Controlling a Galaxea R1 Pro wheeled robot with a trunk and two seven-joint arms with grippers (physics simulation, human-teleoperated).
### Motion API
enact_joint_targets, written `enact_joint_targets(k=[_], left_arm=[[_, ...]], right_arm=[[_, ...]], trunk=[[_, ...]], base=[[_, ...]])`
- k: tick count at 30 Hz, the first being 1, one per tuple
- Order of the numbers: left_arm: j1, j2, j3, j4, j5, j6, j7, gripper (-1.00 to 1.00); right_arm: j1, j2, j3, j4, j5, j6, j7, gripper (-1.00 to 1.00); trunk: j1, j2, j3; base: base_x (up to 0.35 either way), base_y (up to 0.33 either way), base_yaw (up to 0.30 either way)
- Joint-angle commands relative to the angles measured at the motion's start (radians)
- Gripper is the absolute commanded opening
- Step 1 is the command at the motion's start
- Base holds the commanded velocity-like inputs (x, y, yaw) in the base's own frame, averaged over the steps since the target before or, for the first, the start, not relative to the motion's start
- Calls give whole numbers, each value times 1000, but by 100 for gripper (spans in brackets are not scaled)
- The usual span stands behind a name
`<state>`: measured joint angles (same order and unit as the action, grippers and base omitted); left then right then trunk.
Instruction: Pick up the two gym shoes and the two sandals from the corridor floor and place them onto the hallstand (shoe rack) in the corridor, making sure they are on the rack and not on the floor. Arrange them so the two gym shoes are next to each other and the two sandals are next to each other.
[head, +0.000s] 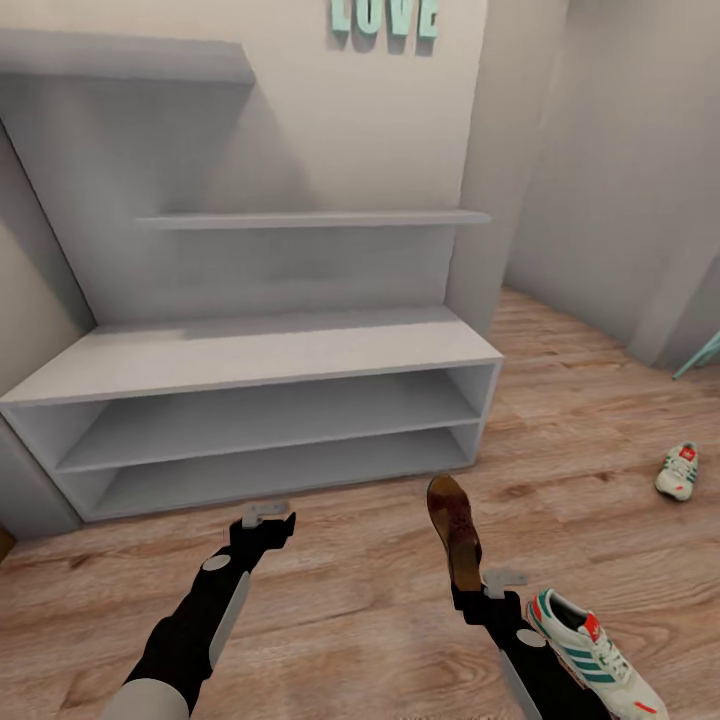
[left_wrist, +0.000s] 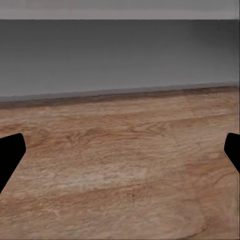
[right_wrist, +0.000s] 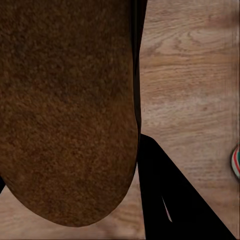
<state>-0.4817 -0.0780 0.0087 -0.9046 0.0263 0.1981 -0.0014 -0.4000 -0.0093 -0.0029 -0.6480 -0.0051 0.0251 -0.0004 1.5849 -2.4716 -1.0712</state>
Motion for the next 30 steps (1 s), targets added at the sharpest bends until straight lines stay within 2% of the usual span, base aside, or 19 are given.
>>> enact_joint_targets(k=[1,30], left_arm=[[0,0,1,-2,3,6,0,100],[0,0,1,-2,3,6,0,100]], right_arm=[[0,0,0,-1,-4,3,-1,-100],[0,0,0,-1,-3,3,-1,-100]], trunk=[[0,0,-1],[0,0,-1]], base=[[0,0,-300],[0,0,-300]])
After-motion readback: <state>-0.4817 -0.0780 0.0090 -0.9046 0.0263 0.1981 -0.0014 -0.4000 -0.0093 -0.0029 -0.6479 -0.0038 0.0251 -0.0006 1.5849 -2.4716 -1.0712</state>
